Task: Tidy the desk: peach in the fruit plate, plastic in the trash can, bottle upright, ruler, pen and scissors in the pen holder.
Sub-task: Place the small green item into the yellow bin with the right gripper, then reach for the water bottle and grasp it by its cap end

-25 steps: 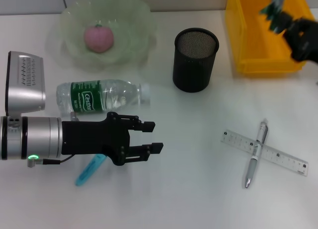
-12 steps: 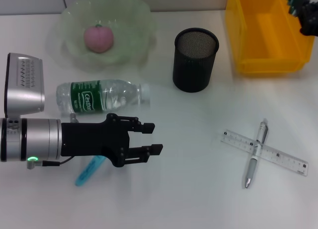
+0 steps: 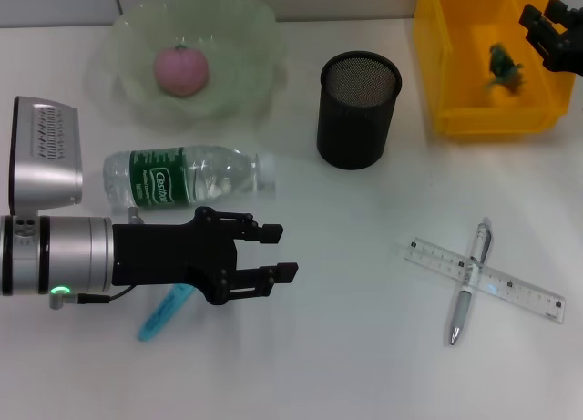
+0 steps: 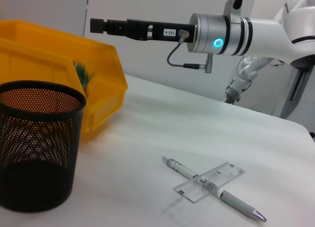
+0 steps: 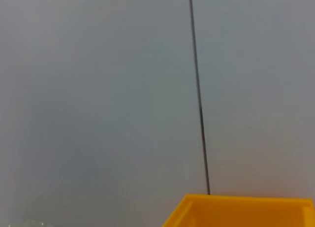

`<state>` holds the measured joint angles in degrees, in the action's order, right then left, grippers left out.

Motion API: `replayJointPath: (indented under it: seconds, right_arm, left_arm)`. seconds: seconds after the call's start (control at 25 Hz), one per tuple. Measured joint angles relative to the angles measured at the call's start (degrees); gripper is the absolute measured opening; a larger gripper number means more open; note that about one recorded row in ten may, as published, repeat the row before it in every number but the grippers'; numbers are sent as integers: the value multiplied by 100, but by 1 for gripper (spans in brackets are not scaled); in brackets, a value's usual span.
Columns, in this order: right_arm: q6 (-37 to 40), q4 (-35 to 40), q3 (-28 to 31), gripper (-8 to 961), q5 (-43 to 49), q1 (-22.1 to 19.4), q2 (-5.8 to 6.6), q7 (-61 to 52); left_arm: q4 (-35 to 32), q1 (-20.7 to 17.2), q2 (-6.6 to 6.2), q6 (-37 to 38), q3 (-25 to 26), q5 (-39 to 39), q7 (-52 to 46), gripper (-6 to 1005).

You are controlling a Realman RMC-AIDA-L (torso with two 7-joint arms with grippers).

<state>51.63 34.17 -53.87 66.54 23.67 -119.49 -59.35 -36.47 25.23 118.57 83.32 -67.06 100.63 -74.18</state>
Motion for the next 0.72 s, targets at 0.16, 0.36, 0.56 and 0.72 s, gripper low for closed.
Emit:
replayJointPath:
  seconds: [0.16,0.36,0.56,0.72]
  right_arm:
    - [144,4,5,216,-4,-61,-3,2]
    - [994,96,-7,491,-10,-353,-2,-282]
    - [2048,110,42,588,-25,-629,7,-333]
    - [3013,-20,216,587,-27,-837,8,-328]
  left_arm:
    - [0,3,0,0,0,0,0,541]
    - [-2,6,0,6,0,0,-7,541]
    - [-4,2,-1,7,0,0,-18,541]
    - [-32,0,0,14,2,0,-26,540]
